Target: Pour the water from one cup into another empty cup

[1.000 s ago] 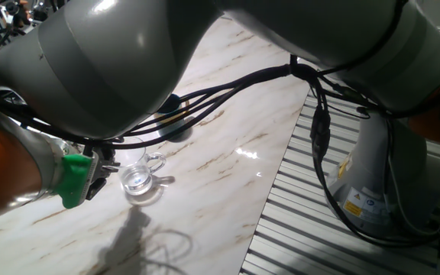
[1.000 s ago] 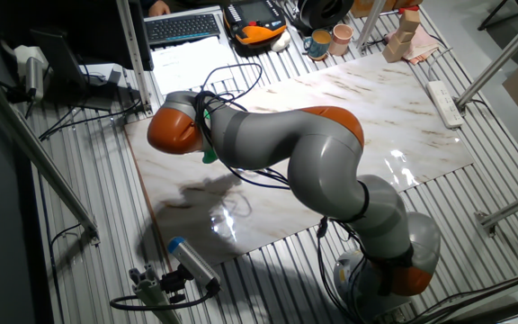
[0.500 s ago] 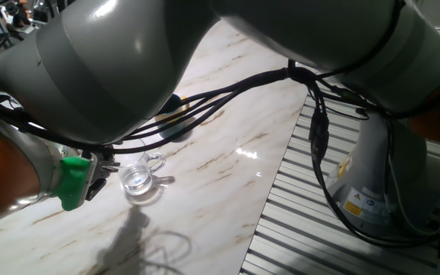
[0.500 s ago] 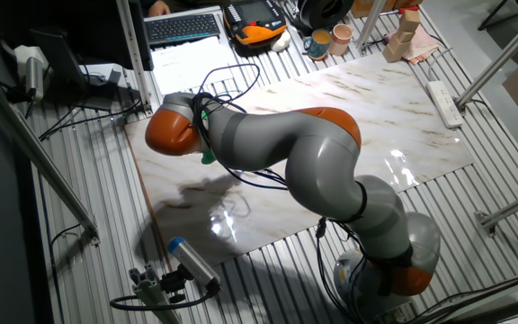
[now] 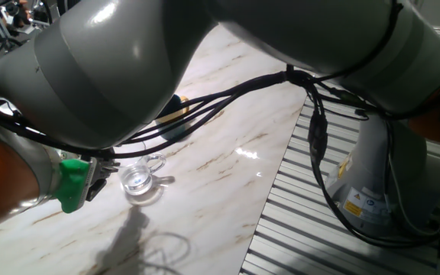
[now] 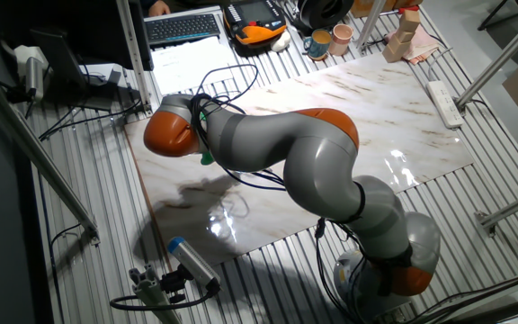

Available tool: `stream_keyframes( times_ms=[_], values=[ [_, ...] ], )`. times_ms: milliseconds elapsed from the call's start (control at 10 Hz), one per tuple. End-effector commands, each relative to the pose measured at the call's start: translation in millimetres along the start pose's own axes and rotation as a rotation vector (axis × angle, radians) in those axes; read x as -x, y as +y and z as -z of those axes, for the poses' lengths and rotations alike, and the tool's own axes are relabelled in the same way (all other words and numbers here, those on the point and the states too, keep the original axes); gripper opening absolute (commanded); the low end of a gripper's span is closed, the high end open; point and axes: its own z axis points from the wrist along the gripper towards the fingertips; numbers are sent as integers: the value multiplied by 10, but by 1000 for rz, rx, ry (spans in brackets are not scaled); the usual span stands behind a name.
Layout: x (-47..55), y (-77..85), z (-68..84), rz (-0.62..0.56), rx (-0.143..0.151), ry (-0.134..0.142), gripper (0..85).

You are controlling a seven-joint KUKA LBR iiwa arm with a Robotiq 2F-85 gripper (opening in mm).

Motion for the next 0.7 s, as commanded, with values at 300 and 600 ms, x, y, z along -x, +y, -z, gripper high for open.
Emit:
stream_keyframes(
  times_ms=[300,600],
  values=[
    [1,9,-13,-9,-15,1,170],
    [-1,12,-23,-8,-27,2,170]
  ],
)
